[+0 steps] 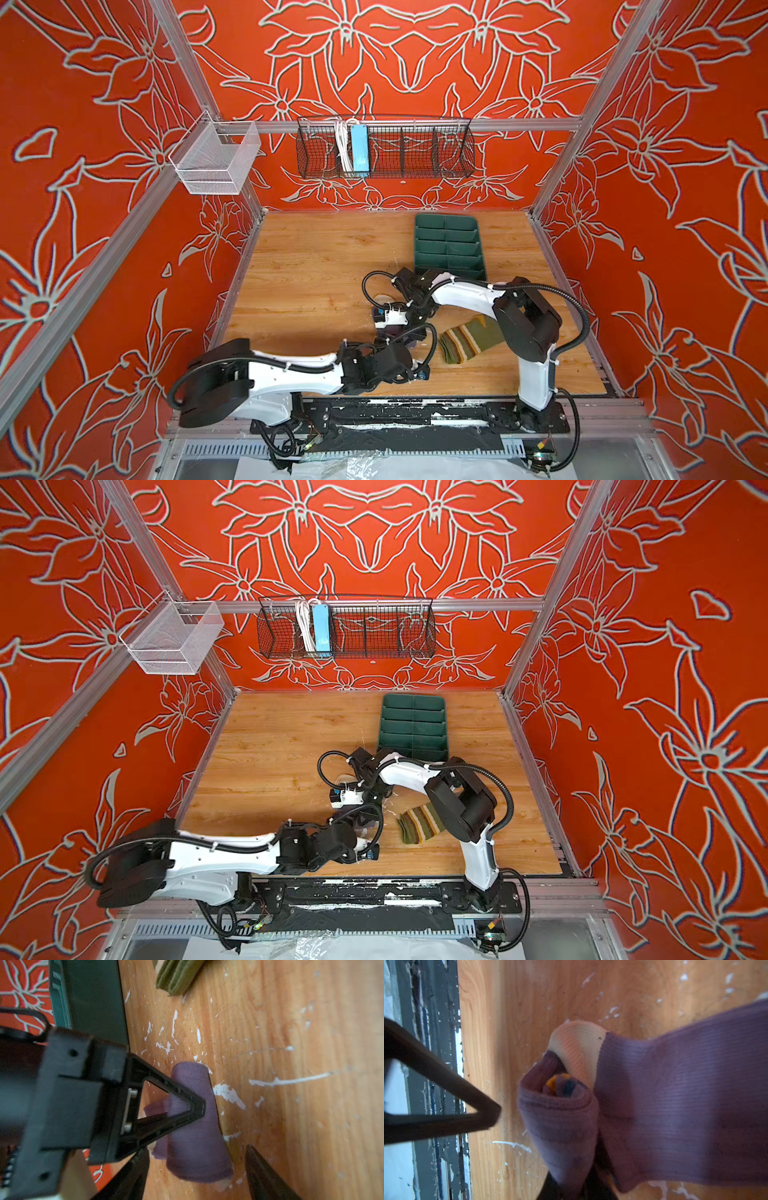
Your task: Roll the socks
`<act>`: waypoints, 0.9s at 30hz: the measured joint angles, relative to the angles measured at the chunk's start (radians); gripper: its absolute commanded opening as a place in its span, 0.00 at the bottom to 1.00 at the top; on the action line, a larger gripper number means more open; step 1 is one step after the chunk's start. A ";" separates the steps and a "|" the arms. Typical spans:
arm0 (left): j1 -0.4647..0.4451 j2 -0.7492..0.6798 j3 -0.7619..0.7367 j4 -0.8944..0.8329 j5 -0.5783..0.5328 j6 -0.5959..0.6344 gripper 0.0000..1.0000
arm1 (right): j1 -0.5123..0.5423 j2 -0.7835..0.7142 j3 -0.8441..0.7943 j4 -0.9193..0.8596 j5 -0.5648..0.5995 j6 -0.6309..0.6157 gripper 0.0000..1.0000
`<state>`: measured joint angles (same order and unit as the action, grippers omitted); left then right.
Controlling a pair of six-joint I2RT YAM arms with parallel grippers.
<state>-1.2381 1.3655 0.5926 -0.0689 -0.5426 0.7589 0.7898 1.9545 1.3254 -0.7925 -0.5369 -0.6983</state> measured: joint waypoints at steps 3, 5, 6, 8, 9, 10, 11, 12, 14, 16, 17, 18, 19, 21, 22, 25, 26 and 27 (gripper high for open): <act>-0.004 0.127 0.023 0.052 -0.148 -0.069 0.67 | -0.007 0.000 0.000 0.000 -0.006 0.000 0.00; 0.000 0.192 0.034 0.089 -0.227 -0.097 0.66 | -0.006 0.000 0.000 -0.002 -0.007 -0.001 0.00; 0.001 0.217 0.035 0.108 -0.260 -0.109 0.65 | -0.006 0.000 0.000 -0.002 -0.007 0.000 0.00; 0.000 0.250 0.030 0.139 -0.305 -0.124 0.62 | -0.007 0.000 0.000 -0.002 -0.010 0.000 0.00; -0.001 0.261 0.025 0.154 -0.325 -0.131 0.58 | -0.007 0.000 0.000 -0.002 -0.012 0.000 0.00; -0.001 0.267 0.019 0.167 -0.337 -0.138 0.54 | -0.007 0.000 0.000 -0.001 -0.014 0.000 0.00; 0.000 0.269 0.014 0.172 -0.342 -0.147 0.49 | -0.007 0.000 0.000 0.000 -0.017 0.000 0.00; -0.001 0.270 0.008 0.176 -0.346 -0.154 0.41 | -0.007 0.000 0.000 0.000 -0.019 0.000 0.00; -0.001 0.271 -0.002 0.181 -0.344 -0.167 0.28 | -0.007 0.000 0.000 0.002 -0.022 0.000 0.00; -0.001 0.274 -0.006 0.183 -0.332 -0.171 0.14 | -0.007 0.000 0.000 0.004 -0.023 0.001 0.00; 0.000 0.277 -0.008 0.186 -0.326 -0.166 0.08 | -0.007 0.000 -0.001 0.005 -0.022 0.003 0.00; 0.000 0.280 -0.009 0.190 -0.322 -0.159 0.01 | -0.007 0.000 -0.004 0.008 -0.021 0.008 0.00; 0.000 0.283 -0.009 0.193 -0.318 -0.153 0.00 | -0.007 -0.001 -0.010 0.016 -0.020 0.015 0.01; 0.000 0.289 -0.010 0.200 -0.308 -0.137 0.00 | -0.007 -0.013 -0.030 0.040 -0.014 0.032 0.15; 0.000 0.290 -0.010 0.204 -0.300 -0.131 0.00 | -0.007 -0.027 -0.048 0.059 -0.005 0.044 0.20; -0.002 0.290 -0.010 0.211 -0.265 -0.122 0.00 | -0.006 -0.087 -0.117 0.123 0.036 0.074 0.39; -0.006 0.289 -0.010 0.213 -0.254 -0.119 0.00 | -0.006 -0.113 -0.145 0.144 0.053 0.088 0.44; -0.012 0.289 -0.010 0.216 -0.242 -0.116 0.00 | -0.006 -0.142 -0.175 0.167 0.072 0.103 0.47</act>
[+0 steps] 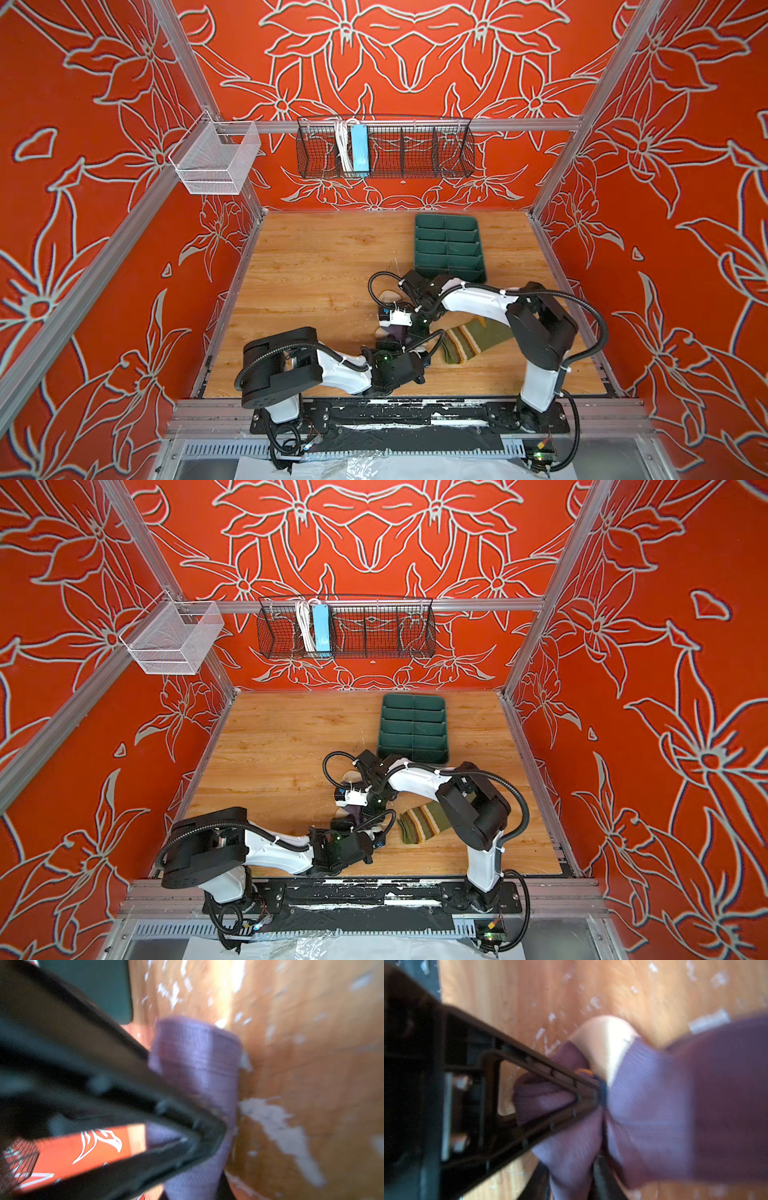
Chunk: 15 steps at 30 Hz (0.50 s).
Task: Roll the socks
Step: 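Hold the roll with left gripper while right gripper releases and withdraws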
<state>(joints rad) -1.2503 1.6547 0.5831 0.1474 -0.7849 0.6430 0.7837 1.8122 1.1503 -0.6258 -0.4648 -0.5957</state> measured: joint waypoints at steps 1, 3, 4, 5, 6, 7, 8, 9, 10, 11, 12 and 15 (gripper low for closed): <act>-0.008 0.000 0.000 0.004 0.008 0.004 0.00 | -0.002 -0.033 -0.033 0.024 0.018 0.014 0.49; -0.025 0.000 0.000 0.019 0.021 0.013 0.00 | -0.008 -0.108 -0.097 0.069 0.051 0.047 0.50; -0.035 0.002 0.000 0.029 0.026 0.021 0.00 | -0.012 -0.148 -0.128 0.094 0.066 0.063 0.51; -0.044 0.006 0.000 0.040 0.027 0.031 0.00 | -0.016 -0.183 -0.154 0.116 0.080 0.079 0.51; -0.053 0.013 0.000 0.058 0.027 0.043 0.00 | -0.020 -0.221 -0.182 0.144 0.100 0.097 0.51; -0.064 0.021 0.000 0.078 0.027 0.059 0.00 | -0.027 -0.266 -0.211 0.180 0.122 0.114 0.52; -0.072 0.028 0.000 0.097 0.026 0.074 0.00 | -0.035 -0.300 -0.232 0.214 0.149 0.133 0.53; -0.080 0.034 0.000 0.116 0.027 0.093 0.00 | -0.047 -0.343 -0.257 0.255 0.180 0.156 0.56; -0.086 0.039 0.000 0.132 0.029 0.112 0.00 | -0.059 -0.378 -0.276 0.292 0.216 0.176 0.59; -0.091 0.042 0.000 0.145 0.034 0.132 0.00 | -0.073 -0.414 -0.294 0.325 0.250 0.196 0.62; -0.095 0.043 0.000 0.157 0.043 0.154 0.00 | -0.090 -0.454 -0.313 0.361 0.286 0.221 0.64; -0.100 0.041 0.000 0.175 0.071 0.202 0.00 | -0.143 -0.554 -0.354 0.451 0.378 0.284 0.67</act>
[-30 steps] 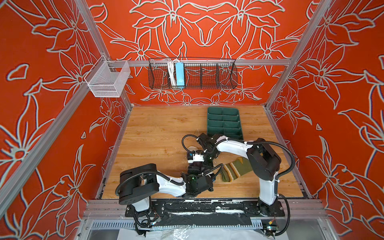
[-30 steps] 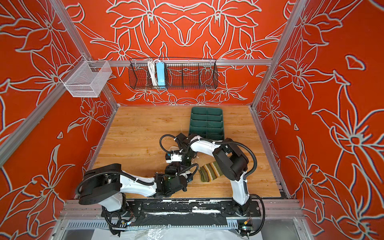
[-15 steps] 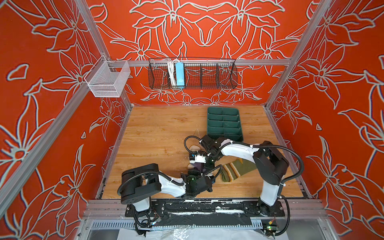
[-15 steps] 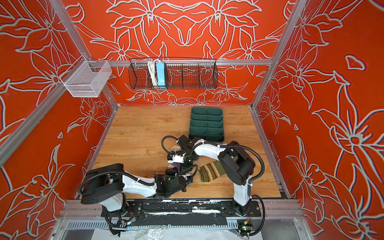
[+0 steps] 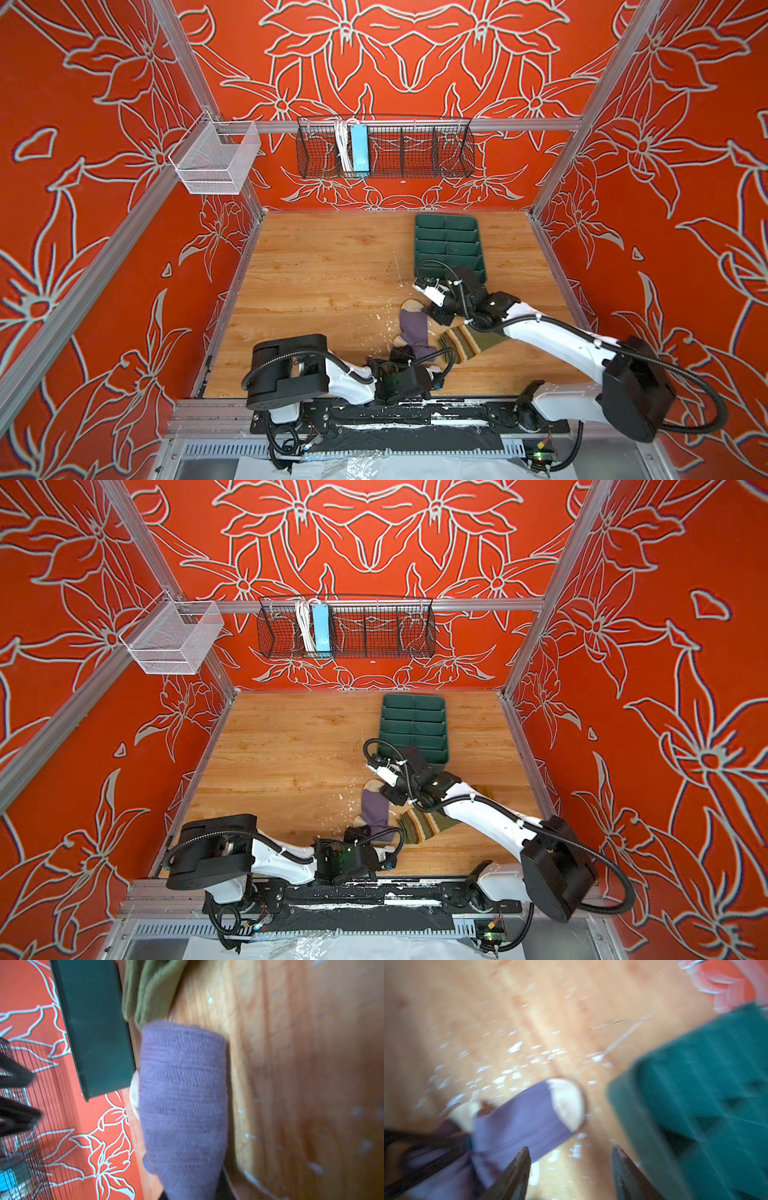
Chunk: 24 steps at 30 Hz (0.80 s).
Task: Roll the socks
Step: 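Hold the roll with left gripper while right gripper releases and withdraws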
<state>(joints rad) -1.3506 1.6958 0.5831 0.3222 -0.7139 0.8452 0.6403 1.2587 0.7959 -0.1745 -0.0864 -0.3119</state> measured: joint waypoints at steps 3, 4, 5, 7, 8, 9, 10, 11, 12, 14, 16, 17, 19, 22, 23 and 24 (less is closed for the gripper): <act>0.000 -0.022 -0.015 0.008 0.040 0.031 0.00 | -0.046 -0.077 -0.031 0.075 0.068 0.049 0.67; 0.000 -0.036 -0.026 0.009 0.057 0.038 0.00 | -0.055 -0.094 -0.035 0.090 0.089 0.061 0.67; 0.002 -0.050 -0.035 0.004 0.072 0.042 0.00 | -0.059 -0.105 -0.037 0.099 0.101 0.068 0.67; 0.014 -0.085 -0.040 -0.034 0.125 0.040 0.00 | -0.059 -0.122 -0.036 0.113 0.129 0.078 0.67; 0.026 -0.105 -0.034 -0.071 0.164 0.031 0.00 | -0.059 -0.127 -0.036 0.114 0.137 0.082 0.67; 0.047 -0.127 -0.016 -0.129 0.220 0.017 0.00 | -0.059 -0.134 -0.036 0.114 0.151 0.084 0.67; 0.074 -0.143 0.007 -0.190 0.279 -0.003 0.00 | -0.059 -0.140 -0.036 0.114 0.161 0.086 0.67; 0.106 -0.156 0.039 -0.259 0.346 -0.025 0.00 | -0.058 -0.146 -0.037 0.115 0.171 0.088 0.67; 0.139 -0.165 0.069 -0.318 0.407 -0.043 0.00 | -0.058 -0.154 -0.037 0.116 0.185 0.090 0.67; 0.194 -0.172 0.117 -0.418 0.504 -0.077 0.00 | -0.058 -0.170 -0.037 0.116 0.207 0.092 0.67; 0.235 -0.169 0.156 -0.512 0.571 -0.098 0.00 | -0.058 -0.189 -0.036 0.113 0.222 0.093 0.67; 0.253 -0.163 0.174 -0.556 0.599 -0.106 0.00 | -0.058 -0.195 -0.036 0.110 0.227 0.093 0.67; 0.290 -0.136 0.222 -0.635 0.653 -0.120 0.00 | -0.058 -0.212 -0.032 0.095 0.235 0.093 0.67; 0.335 -0.092 0.288 -0.712 0.723 -0.134 0.00 | -0.058 -0.245 -0.028 0.074 0.238 0.094 0.65; 0.343 -0.083 0.304 -0.731 0.740 -0.136 0.00 | -0.058 -0.256 -0.028 0.068 0.237 0.094 0.64; 0.352 -0.068 0.325 -0.755 0.760 -0.140 0.00 | -0.058 -0.275 -0.028 0.056 0.233 0.092 0.62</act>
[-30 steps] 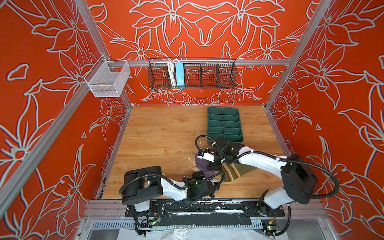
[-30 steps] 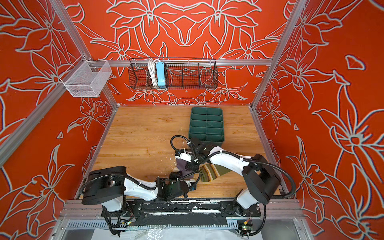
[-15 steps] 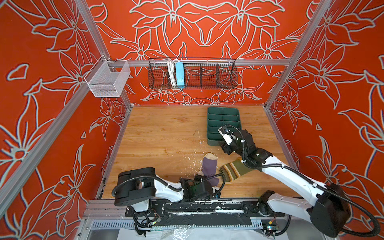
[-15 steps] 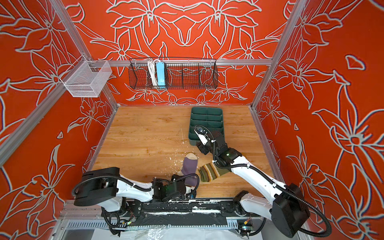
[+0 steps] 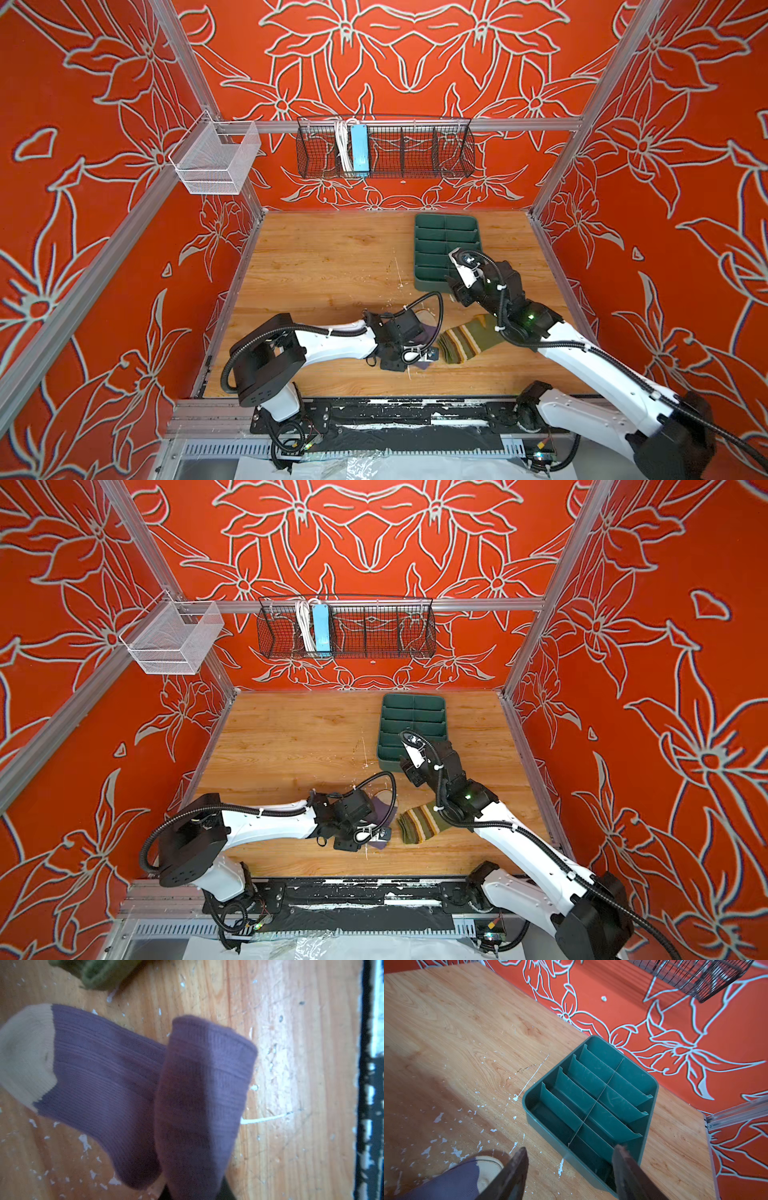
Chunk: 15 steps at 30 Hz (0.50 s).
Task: Roll the socks
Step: 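Hold the roll with left gripper while right gripper releases and withdraws, then reach the right gripper back to grasp the rolled cuff beside the left gripper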
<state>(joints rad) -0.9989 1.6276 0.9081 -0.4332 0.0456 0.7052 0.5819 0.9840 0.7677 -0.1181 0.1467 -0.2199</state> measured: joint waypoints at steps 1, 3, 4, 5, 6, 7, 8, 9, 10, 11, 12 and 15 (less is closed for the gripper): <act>0.008 0.016 0.024 -0.027 0.021 -0.006 0.00 | 0.000 -0.021 0.000 -0.014 -0.008 -0.003 0.61; 0.028 0.054 0.076 -0.084 0.059 -0.018 0.00 | 0.000 -0.066 -0.001 -0.034 -0.027 -0.011 0.61; 0.044 0.079 0.107 -0.117 0.082 -0.026 0.00 | 0.000 -0.100 -0.005 -0.042 -0.038 -0.019 0.61; 0.056 0.097 0.132 -0.143 0.098 -0.035 0.00 | 0.000 -0.126 -0.010 -0.046 -0.046 -0.026 0.60; 0.077 0.122 0.164 -0.177 0.129 -0.047 0.00 | 0.000 -0.164 -0.019 -0.054 -0.060 -0.038 0.60; 0.093 0.145 0.195 -0.211 0.158 -0.058 0.00 | 0.000 -0.205 -0.031 -0.063 -0.072 -0.056 0.60; 0.108 0.167 0.220 -0.238 0.181 -0.070 0.00 | 0.001 -0.236 -0.039 -0.074 -0.088 -0.072 0.59; 0.126 0.195 0.254 -0.271 0.212 -0.083 0.00 | 0.002 -0.268 -0.047 -0.089 -0.109 -0.097 0.59; 0.144 0.222 0.285 -0.302 0.240 -0.097 0.00 | 0.003 -0.292 -0.052 -0.107 -0.134 -0.125 0.58; 0.156 0.241 0.308 -0.326 0.261 -0.105 0.00 | 0.005 -0.309 -0.055 -0.131 -0.164 -0.154 0.58; 0.170 0.264 0.334 -0.353 0.285 -0.116 0.00 | 0.013 -0.325 -0.057 -0.158 -0.203 -0.191 0.58; 0.197 0.322 0.397 -0.425 0.336 -0.139 0.00 | 0.063 -0.330 -0.057 -0.238 -0.323 -0.283 0.58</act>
<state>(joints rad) -0.8017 1.9495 1.3056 -0.8577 0.3820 0.5663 0.6449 0.6540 0.7109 -0.3561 -0.1764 -0.5030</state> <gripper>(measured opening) 0.138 0.582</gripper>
